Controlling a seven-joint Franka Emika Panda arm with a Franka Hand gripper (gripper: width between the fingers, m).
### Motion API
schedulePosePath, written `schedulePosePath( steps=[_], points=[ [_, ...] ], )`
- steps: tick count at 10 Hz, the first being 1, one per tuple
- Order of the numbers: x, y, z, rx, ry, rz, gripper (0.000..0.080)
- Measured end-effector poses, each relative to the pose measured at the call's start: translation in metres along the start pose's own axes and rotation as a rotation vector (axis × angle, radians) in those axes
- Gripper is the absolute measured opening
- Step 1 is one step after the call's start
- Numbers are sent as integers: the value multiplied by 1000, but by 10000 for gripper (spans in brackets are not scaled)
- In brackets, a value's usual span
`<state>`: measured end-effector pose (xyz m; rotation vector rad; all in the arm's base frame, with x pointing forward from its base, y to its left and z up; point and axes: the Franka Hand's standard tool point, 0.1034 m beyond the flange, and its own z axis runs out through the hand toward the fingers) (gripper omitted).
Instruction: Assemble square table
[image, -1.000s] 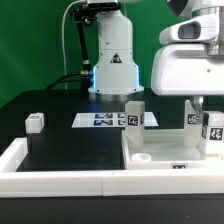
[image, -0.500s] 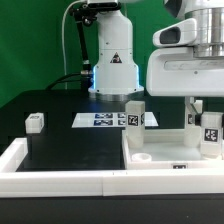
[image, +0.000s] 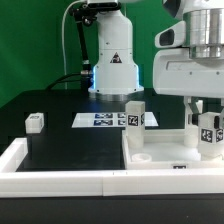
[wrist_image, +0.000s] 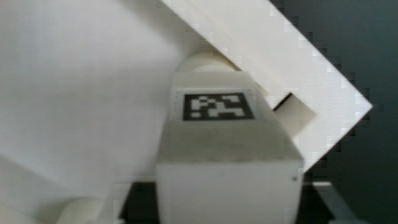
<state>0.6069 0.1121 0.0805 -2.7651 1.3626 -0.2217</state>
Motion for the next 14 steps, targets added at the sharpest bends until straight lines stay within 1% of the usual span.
schedulePosePath(
  steps=[1,3,5,6,7,8,9,10,14],
  points=[
    [0,1,0,-7,-4,60,291],
    [1,2,0,-9,-11,193,291],
    [1,2,0,-9,-11,186,298],
    [1,2,0,-8,-10,150,465],
    [3,3,0,-7,-9,116,606],
    [5,2,0,-1,-5,65,637],
    [8,1,-1,13,8,-57,637],
    [10,2,0,21,20,-163,647],
    [2,-6,-2,28,21,-417,649]
  ],
)
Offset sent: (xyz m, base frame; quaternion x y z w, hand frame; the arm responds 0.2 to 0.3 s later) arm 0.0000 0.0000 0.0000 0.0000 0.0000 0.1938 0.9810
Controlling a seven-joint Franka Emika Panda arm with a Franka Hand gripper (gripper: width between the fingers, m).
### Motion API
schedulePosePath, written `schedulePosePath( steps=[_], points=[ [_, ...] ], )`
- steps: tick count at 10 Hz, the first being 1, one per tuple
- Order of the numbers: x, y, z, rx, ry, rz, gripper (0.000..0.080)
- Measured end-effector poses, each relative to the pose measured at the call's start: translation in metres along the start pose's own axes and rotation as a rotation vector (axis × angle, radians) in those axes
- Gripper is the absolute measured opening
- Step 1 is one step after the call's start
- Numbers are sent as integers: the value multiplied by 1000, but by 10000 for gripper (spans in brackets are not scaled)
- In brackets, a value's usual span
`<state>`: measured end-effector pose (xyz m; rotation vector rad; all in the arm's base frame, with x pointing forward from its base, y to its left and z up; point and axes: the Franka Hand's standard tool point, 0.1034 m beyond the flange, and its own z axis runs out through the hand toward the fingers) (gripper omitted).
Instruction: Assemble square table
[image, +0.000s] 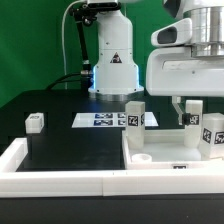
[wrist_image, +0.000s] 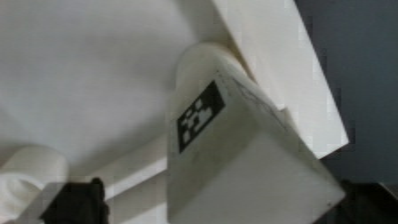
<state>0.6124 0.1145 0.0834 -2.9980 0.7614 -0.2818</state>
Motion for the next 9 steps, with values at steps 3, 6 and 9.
schedulePosePath(
  steps=[3,6,9],
  points=[
    [-3,-7,-1,0,2,-239,649],
    [-7,-12,-1,-14,8,-505,649],
    [-7,-12,-1,-26,10,-651,649]
  ],
)
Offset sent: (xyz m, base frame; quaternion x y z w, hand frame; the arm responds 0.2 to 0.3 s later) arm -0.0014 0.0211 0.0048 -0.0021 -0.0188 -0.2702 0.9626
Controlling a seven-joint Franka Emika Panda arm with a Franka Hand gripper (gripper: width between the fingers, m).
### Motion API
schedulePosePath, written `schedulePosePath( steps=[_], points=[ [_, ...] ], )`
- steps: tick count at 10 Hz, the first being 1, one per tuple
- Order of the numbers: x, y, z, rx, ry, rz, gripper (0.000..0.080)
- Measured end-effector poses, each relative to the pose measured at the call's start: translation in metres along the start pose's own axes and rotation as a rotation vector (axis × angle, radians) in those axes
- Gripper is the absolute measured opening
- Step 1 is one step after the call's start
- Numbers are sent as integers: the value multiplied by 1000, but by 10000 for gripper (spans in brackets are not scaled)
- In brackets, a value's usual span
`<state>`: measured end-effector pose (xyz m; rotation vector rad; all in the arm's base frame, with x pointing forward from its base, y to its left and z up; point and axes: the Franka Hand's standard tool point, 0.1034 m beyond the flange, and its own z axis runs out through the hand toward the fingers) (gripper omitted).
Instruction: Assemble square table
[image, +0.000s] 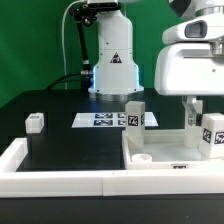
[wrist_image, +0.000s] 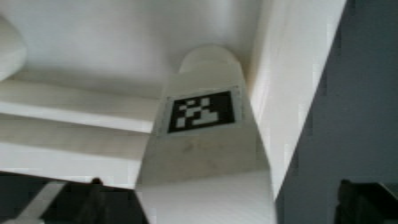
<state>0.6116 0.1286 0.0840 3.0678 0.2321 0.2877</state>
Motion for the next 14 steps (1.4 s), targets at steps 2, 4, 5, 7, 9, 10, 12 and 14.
schedulePosePath(
  steps=[2,4,5,7,9,10,12,14],
  points=[
    [0,0,0,0,0,22,601],
    [0,1,0,0,-1,31,426],
    [0,1,0,-1,-1,49,288],
    [0,2,1,0,-1,122,290],
    [0,5,1,-1,-1,249,290],
    [0,8,1,5,-1,381,290],
    [-2,9,2,3,-6,593,291],
    [-3,10,2,-8,-11,772,291]
  ],
)
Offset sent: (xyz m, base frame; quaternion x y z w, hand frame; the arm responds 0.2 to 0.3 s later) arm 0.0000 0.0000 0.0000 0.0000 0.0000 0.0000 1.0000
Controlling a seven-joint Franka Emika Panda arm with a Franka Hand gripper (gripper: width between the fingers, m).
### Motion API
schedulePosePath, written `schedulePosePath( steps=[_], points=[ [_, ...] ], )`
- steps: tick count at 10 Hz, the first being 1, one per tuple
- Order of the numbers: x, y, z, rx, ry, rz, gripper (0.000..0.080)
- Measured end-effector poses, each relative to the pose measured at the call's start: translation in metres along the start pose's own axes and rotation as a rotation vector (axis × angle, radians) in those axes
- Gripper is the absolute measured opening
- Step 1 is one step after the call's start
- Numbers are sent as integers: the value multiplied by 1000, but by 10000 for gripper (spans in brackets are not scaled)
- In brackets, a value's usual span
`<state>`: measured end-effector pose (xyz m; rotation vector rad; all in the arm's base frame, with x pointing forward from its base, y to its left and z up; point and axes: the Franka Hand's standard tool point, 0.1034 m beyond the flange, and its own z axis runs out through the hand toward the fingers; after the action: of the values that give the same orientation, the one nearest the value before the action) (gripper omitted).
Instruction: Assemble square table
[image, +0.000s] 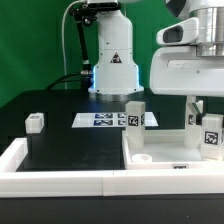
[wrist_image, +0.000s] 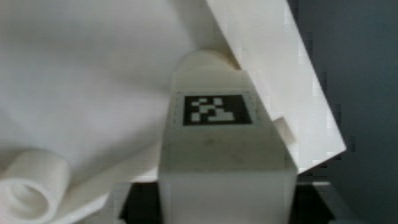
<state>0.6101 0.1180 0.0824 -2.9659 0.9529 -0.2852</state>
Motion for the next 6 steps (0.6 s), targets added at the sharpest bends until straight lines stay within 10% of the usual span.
schedulePosePath(
  steps=[6],
  points=[
    [1,5,1,-25,-20,484,291]
  ],
)
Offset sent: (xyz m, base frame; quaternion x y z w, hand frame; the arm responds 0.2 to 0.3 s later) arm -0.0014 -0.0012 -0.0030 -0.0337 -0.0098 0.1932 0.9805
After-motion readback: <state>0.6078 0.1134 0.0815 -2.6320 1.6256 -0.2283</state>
